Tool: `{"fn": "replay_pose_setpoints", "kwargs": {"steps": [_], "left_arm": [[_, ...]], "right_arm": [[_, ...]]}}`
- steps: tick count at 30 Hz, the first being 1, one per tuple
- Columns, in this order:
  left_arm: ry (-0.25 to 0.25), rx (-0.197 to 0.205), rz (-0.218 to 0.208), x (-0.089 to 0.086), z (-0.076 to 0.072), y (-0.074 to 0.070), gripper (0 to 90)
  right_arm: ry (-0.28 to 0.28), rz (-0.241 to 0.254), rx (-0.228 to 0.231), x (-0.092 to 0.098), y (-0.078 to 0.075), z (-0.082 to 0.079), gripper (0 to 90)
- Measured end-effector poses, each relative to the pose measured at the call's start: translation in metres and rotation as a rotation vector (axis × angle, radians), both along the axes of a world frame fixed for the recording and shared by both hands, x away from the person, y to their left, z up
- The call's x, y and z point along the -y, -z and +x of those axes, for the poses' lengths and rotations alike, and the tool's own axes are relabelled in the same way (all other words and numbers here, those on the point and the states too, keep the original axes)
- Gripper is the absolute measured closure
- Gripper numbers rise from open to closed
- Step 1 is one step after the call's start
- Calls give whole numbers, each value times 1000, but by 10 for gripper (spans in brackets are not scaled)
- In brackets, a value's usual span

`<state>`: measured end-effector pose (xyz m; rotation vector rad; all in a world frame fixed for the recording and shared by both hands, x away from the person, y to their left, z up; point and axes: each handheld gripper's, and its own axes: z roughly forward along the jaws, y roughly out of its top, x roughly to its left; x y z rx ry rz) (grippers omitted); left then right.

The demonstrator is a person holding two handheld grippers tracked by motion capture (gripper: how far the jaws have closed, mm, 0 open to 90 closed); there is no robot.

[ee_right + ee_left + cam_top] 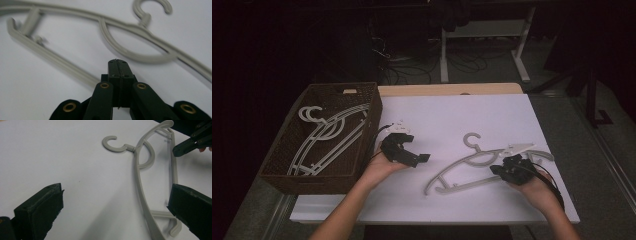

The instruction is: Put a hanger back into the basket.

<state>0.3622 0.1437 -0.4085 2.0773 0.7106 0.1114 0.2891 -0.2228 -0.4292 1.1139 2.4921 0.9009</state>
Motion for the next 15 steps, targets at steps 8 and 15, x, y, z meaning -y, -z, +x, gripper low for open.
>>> {"fn": "replay_pose_setpoints", "kwargs": {"steps": [8, 15], "left_arm": [[31, -5, 11, 12, -1, 4, 0], [103, -36, 42, 38, 0, 16, 30]], "right_arm": [[21, -39, -26, 9, 12, -4, 889], [23, -33, -42, 10, 16, -3, 890]]}}
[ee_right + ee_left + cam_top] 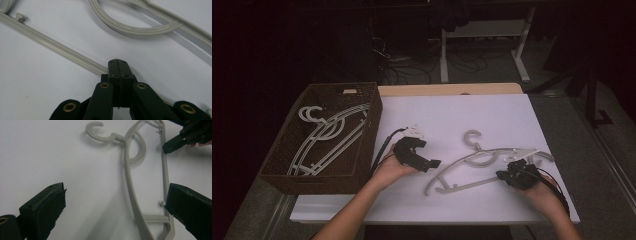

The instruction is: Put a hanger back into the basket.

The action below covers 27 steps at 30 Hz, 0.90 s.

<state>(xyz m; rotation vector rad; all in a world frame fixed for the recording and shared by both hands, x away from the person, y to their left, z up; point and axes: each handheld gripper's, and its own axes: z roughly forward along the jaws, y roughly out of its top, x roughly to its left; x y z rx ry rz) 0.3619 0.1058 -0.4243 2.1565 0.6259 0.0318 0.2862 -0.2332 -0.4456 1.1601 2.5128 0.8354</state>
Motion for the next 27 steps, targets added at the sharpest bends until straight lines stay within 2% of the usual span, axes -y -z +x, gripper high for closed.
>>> {"fn": "replay_pose_setpoints", "kwargs": {"steps": [4, 5, 8, 12, 14, 19, 27], "left_arm": [[54, -41, 5, 22, 4, 10, 86], [70, -47, 18, 29, 5, 13, 125], [105, -74, 41, 49, 9, 23, 154], [131, -83, 69, 68, 12, 33, 215], [137, -86, 65, 72, 13, 34, 247], [176, -108, 64, 81, 15, 33, 393], [176, -127, 72, 85, 19, 32, 512]], "right_arm": [[3, 3, -1, 0, 0, 0, 890], [1, 2, -1, 0, 0, 0, 890], [-2, 6, 0, 1, 1, 0, 890], [-2, 4, 6, 1, 1, -1, 891], [-4, 0, 6, 1, 1, -1, 891], [-6, 3, 6, 1, 1, -1, 892], [-9, 2, 4, 1, 2, -1, 892]]}}
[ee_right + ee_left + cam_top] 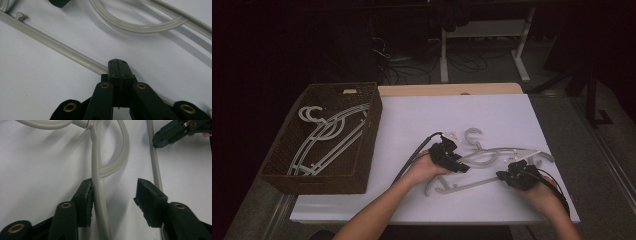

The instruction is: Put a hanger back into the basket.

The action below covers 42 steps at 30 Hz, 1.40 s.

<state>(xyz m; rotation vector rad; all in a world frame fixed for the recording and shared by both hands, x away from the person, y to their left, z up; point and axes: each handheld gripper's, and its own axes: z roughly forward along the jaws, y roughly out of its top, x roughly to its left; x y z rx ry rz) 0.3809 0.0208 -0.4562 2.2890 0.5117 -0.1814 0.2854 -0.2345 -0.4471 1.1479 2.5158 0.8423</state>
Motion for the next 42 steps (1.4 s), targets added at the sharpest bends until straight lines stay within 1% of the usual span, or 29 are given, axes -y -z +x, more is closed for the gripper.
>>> {"fn": "replay_pose_setpoints", "kwargs": {"steps": [5, 10, 12, 13, 15, 17, 20, 24, 26, 29, 30, 31, 33, 35, 36, 37, 38, 39, 40, 42], "left_arm": [[-11, -6, -10, -2, 2, -2, 602], [-4, -12, -18, -6, 1, -6, 653], [-2, -13, -31, -8, 2, -8, 703], [-1, -25, -46, -8, 2, -9, 729], [10, -28, -60, -8, 1, -12, 754], [19, -29, -57, -8, 0, -13, 748], [30, -57, -70, -8, 0, -14, 736], [37, -59, -67, -5, -2, -15, 731], [33, -54, -51, -4, -3, -17, 735], [17, -39, -17, -2, -4, -20, 749], [0, -29, -13, -2, -5, -21, 758], [-7, -22, -12, -3, -5, -22, 772], [-9, -1, -6, -3, -6, -24, 777], [-16, 17, -10, -3, -7, -26, 781], [-30, 43, 1, -4, -8, -28, 783], [-43, 86, 23, -5, -9, -30, 808], [-32, 88, 29, -7, -8, -32, 818], [-33, 75, 23, -9, -7, -33, 819], [-36, 80, 23, -10, -7, -34, 819], [-54, 115, 43, -13, -7, -38, 819]], "right_arm": [[-1, 0, -2, 0, 0, 0, 891], [-1, -2, -4, 0, 0, 0, 892], [-3, -3, -4, 0, 0, 0, 892], [-4, -3, -5, 0, 0, 0, 891], [-2, 1, -7, 1, 0, 0, 892], [-2, 0, -5, 1, 0, 0, 891], [-1, -3, -7, 1, 0, 0, 892], [-1, -7, -6, 2, 1, 0, 891], [0, -3, -8, 2, 1, 0, 891], [-1, -6, -7, 2, 0, 0, 891], [-2, -6, -7, 2, 0, 0, 891], [-3, -5, -6, 1, 0, 0, 890], [-1, -2, 3, 1, -2, 0, 890], [0, 2, 18, 3, -4, 1, 889], [-1, 12, 26, 3, -5, 1, 889], [2, 23, 29, 4, -7, 1, 888], [-2, 43, 27, 4, -9, 0, 883], [0, 52, 42, 4, -11, 0, 872], [-4, 53, 51, 4, -12, -1, 869], [-10, 76, 63, 4, -15, -1, 850]]}}
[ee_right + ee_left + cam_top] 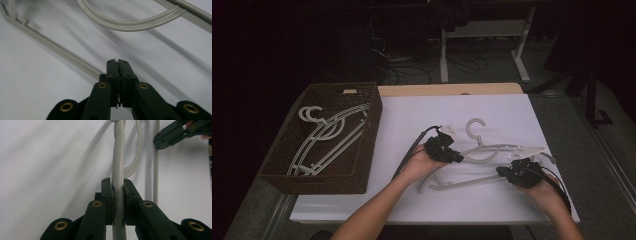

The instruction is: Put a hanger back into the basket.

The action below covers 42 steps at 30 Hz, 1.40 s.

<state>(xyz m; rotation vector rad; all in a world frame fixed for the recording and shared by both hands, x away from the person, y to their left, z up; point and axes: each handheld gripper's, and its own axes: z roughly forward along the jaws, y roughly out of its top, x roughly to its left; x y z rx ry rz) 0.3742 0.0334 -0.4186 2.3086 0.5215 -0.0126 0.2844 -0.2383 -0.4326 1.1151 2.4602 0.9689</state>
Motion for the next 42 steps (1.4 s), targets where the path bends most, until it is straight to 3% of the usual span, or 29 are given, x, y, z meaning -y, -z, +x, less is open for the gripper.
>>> {"fn": "replay_pose_setpoints", "kwargs": {"steps": [8, 13, 21, 33, 42], "left_arm": [[-66, 57, 3, -21, 8, -24, 819], [-123, 86, -1, -44, 15, -50, 819], [-208, 122, -2, -86, 20, -97, 819], [-332, 177, -16, -170, 16, -156, 818], [-469, 215, 3, -245, 10, -175, 818]], "right_arm": [[-36, 72, 35, -7, -11, -5, 725], [-56, 108, 52, -11, -16, -7, 599], [-55, 118, 62, -13, -17, -7, 510], [-50, 111, 71, -15, -14, -4, 417], [-38, 101, 69, -17, -12, -1, 346]]}}
